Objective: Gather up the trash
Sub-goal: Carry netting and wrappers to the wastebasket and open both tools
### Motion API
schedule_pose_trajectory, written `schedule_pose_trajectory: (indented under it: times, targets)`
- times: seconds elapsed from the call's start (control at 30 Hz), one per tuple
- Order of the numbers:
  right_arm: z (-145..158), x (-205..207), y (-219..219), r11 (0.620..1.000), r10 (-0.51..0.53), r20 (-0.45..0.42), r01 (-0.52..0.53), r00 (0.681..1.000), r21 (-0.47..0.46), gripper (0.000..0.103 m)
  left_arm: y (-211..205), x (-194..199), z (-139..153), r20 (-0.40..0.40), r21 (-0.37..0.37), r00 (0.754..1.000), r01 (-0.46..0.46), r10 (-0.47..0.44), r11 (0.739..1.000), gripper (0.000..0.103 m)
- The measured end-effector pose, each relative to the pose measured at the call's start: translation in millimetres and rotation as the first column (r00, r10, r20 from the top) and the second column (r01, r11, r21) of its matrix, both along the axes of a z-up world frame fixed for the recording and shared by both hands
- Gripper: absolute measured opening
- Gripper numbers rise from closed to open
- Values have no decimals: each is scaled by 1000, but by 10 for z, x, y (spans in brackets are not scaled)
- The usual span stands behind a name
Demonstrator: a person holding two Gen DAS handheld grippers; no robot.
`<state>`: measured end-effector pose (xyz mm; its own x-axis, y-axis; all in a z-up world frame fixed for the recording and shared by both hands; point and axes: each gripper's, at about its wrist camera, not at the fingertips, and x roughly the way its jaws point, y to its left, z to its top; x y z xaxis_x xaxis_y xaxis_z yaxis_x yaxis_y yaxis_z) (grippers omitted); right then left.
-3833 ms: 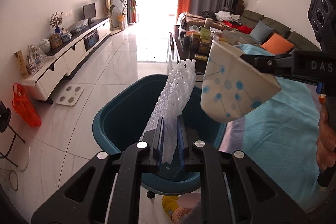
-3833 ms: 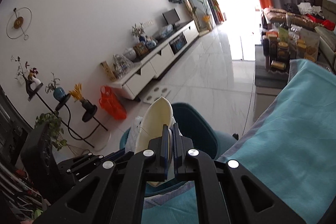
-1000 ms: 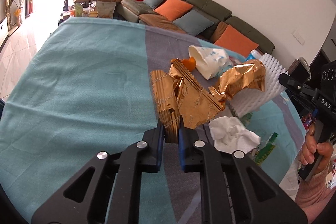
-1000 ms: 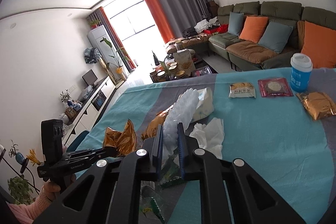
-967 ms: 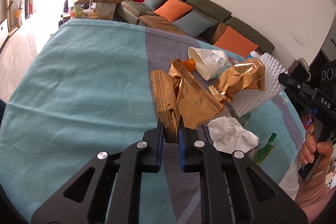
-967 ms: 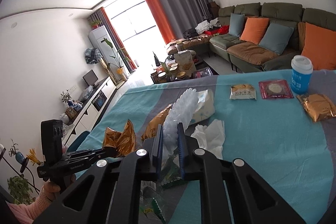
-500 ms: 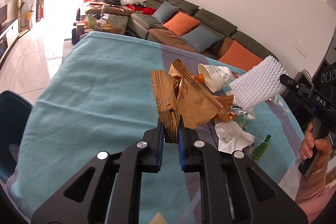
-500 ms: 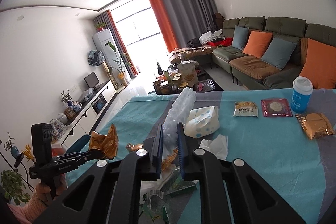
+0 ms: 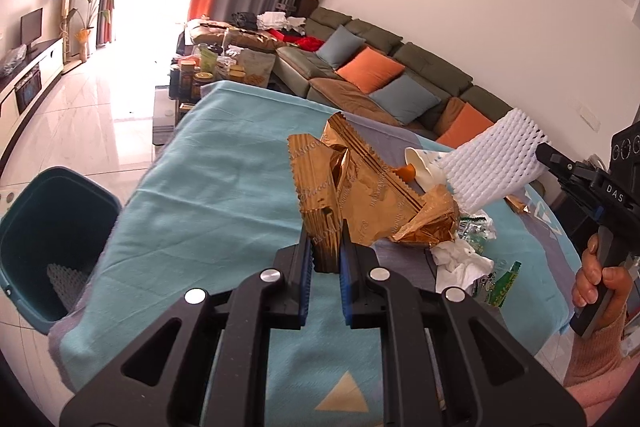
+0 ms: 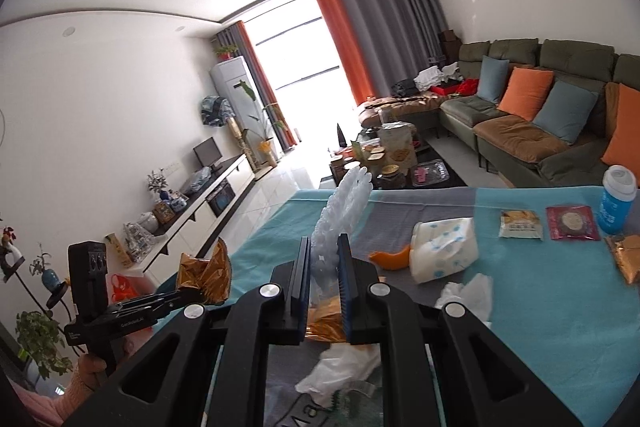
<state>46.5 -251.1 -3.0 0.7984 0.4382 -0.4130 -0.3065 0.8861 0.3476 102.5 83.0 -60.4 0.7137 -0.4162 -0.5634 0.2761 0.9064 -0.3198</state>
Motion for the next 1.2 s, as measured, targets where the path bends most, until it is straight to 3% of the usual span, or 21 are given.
schedule_pose_trajectory:
  times: [0.63,0.93,1.2]
  targets:
    - [-189,437,1182,963,267,-65,-263,961,64,12,763,-296,90,31,48,979,-205,204,978,12]
    - [-196,665,1779,931,364,-73,-359,929,73,12,1307,-413,81,28,62,944,-331,330,942,12]
    - [-236,922,2300,905,425,-94,-420,900,70,12,1786,-418,-20,6,101,898,-437,439,894,12]
